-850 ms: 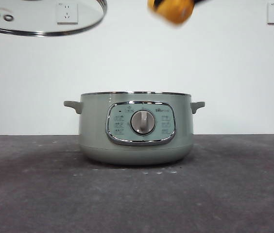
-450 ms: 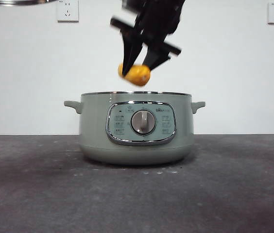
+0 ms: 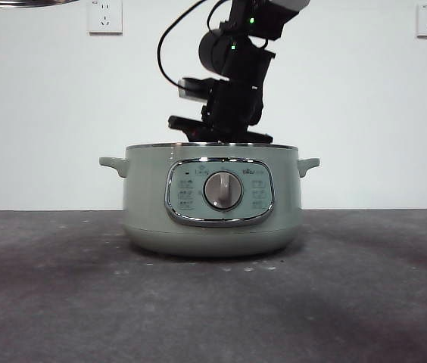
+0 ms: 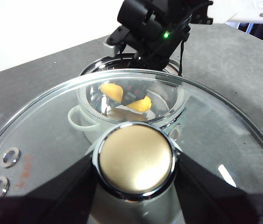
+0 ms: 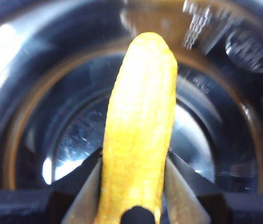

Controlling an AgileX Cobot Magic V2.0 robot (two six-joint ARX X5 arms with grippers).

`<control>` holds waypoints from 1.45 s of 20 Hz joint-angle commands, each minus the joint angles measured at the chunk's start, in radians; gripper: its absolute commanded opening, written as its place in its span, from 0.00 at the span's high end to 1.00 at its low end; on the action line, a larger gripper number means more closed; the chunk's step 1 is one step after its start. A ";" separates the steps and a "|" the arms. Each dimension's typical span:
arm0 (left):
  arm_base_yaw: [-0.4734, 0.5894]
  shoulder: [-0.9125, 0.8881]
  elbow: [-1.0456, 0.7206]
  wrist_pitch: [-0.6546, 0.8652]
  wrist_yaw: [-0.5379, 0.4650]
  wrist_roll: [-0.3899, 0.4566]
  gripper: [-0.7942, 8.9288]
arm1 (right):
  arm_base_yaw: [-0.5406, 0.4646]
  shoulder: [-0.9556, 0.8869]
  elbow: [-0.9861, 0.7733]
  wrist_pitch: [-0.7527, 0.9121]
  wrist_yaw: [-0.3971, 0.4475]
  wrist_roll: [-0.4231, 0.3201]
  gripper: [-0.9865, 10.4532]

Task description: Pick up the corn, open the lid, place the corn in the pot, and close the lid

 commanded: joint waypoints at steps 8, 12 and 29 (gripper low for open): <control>0.003 -0.011 0.006 0.033 0.008 -0.006 0.93 | 0.004 0.040 0.004 -0.034 0.023 -0.005 0.50; 0.003 -0.011 0.006 0.031 0.008 -0.006 0.93 | 0.004 0.018 0.036 -0.069 0.021 0.004 0.44; -0.019 0.256 0.008 0.299 0.016 -0.002 0.93 | 0.005 -0.524 0.086 -0.372 -0.059 0.044 0.45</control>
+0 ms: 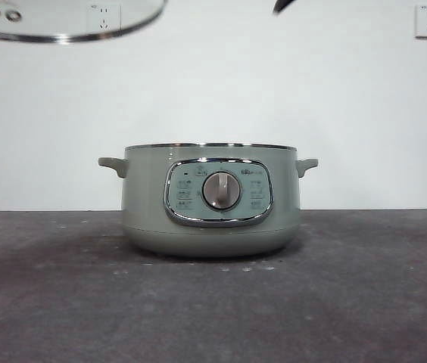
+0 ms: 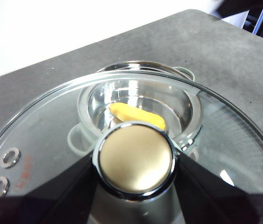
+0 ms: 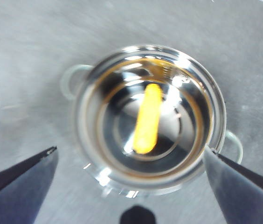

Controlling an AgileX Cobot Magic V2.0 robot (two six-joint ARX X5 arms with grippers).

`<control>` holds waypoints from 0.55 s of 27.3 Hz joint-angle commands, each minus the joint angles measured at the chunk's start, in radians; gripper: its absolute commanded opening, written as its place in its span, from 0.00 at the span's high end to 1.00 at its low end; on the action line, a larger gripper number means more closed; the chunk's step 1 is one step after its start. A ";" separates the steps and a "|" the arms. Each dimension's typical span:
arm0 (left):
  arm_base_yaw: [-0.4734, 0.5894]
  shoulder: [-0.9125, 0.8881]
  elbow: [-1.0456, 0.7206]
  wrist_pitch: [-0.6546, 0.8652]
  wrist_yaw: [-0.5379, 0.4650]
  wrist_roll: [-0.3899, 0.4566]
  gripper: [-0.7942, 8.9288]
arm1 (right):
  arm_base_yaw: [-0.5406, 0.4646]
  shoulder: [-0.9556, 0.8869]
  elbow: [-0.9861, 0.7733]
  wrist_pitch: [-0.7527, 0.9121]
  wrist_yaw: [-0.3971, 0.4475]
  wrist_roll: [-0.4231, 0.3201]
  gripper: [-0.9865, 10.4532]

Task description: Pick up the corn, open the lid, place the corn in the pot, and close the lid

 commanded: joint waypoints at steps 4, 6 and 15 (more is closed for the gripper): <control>-0.066 0.158 0.011 0.222 0.007 -0.002 0.93 | 0.003 -0.288 -0.319 -0.026 -0.072 -0.017 0.45; -0.085 0.233 0.029 0.270 0.003 -0.002 0.93 | 0.002 -0.418 -0.481 -0.026 -0.072 -0.021 0.45; -0.156 0.620 0.376 0.264 -0.023 -0.002 0.93 | 0.002 -0.883 -1.013 -0.024 -0.071 0.001 0.45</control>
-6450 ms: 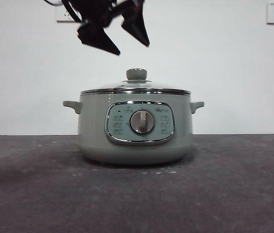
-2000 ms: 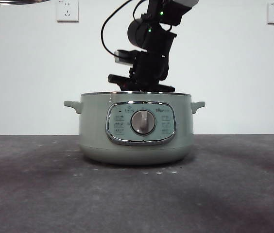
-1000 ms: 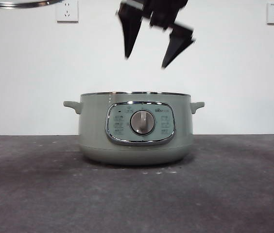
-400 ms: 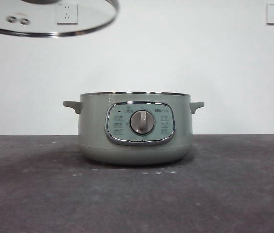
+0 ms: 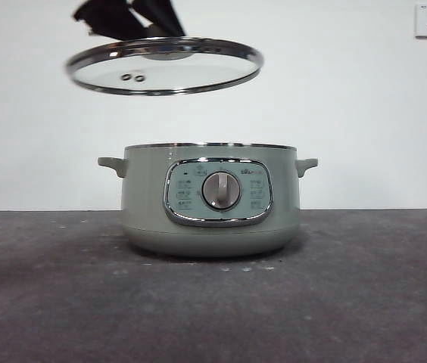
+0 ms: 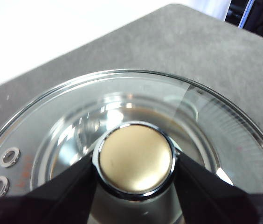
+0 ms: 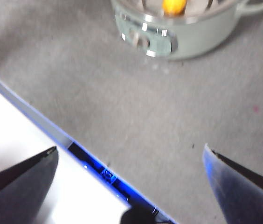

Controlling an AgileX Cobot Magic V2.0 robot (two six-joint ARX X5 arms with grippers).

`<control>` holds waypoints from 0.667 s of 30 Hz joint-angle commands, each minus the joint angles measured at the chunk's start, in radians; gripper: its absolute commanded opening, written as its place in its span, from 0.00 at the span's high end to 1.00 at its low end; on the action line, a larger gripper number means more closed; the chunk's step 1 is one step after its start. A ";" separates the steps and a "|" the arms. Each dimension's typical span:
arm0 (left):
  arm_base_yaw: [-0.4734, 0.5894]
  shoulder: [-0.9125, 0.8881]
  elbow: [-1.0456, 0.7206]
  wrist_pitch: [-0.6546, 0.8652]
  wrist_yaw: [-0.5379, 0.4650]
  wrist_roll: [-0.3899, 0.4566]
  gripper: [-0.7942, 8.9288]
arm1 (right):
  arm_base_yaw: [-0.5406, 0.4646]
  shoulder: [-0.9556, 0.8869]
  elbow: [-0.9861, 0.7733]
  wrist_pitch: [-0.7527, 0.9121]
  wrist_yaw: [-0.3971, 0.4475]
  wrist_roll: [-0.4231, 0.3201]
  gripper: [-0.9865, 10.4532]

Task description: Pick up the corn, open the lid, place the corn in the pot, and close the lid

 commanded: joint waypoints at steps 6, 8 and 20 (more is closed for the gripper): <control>-0.044 0.200 0.192 0.025 -0.031 -0.002 0.93 | 0.002 -0.163 -0.137 -0.024 -0.003 0.033 0.45; -0.051 0.238 0.218 0.025 -0.045 -0.002 0.93 | 0.002 -0.198 -0.149 -0.024 -0.002 0.049 0.45; -0.056 0.341 0.226 0.058 -0.045 -0.002 0.93 | 0.002 -0.327 -0.153 -0.024 0.055 0.091 0.45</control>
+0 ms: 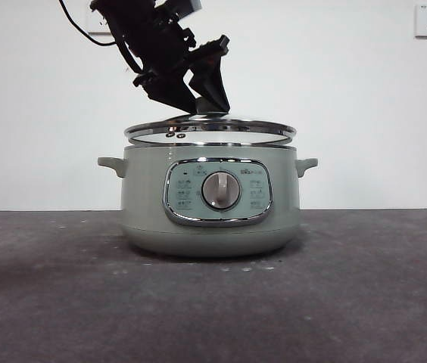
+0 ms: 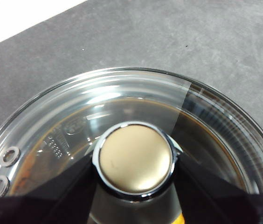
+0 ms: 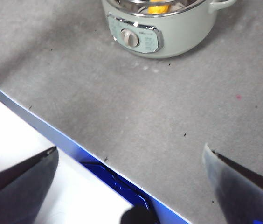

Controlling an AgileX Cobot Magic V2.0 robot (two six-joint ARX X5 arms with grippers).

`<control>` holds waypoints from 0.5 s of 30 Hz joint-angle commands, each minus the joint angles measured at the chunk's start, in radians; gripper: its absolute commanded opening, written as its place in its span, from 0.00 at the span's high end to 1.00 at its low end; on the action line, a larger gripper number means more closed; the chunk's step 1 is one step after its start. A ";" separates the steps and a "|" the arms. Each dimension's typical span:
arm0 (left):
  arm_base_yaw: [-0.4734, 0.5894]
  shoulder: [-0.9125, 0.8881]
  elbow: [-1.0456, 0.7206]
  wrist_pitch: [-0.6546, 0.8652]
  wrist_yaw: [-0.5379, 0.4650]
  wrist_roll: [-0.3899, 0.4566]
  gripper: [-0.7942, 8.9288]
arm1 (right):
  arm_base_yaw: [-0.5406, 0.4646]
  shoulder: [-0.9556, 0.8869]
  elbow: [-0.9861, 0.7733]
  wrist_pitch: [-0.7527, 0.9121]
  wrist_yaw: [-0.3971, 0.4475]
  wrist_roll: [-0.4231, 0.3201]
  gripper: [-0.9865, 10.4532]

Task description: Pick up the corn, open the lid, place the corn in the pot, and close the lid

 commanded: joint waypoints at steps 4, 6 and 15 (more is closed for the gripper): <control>-0.003 0.014 0.024 0.049 0.009 -0.002 0.93 | 0.002 -0.016 -0.009 -0.024 0.008 0.029 0.45; -0.003 0.020 0.024 0.036 0.008 -0.002 0.93 | 0.002 -0.016 -0.009 -0.024 0.009 0.029 0.45; -0.003 0.033 0.024 0.004 0.008 -0.002 0.93 | 0.002 -0.016 -0.009 -0.024 0.053 0.029 0.45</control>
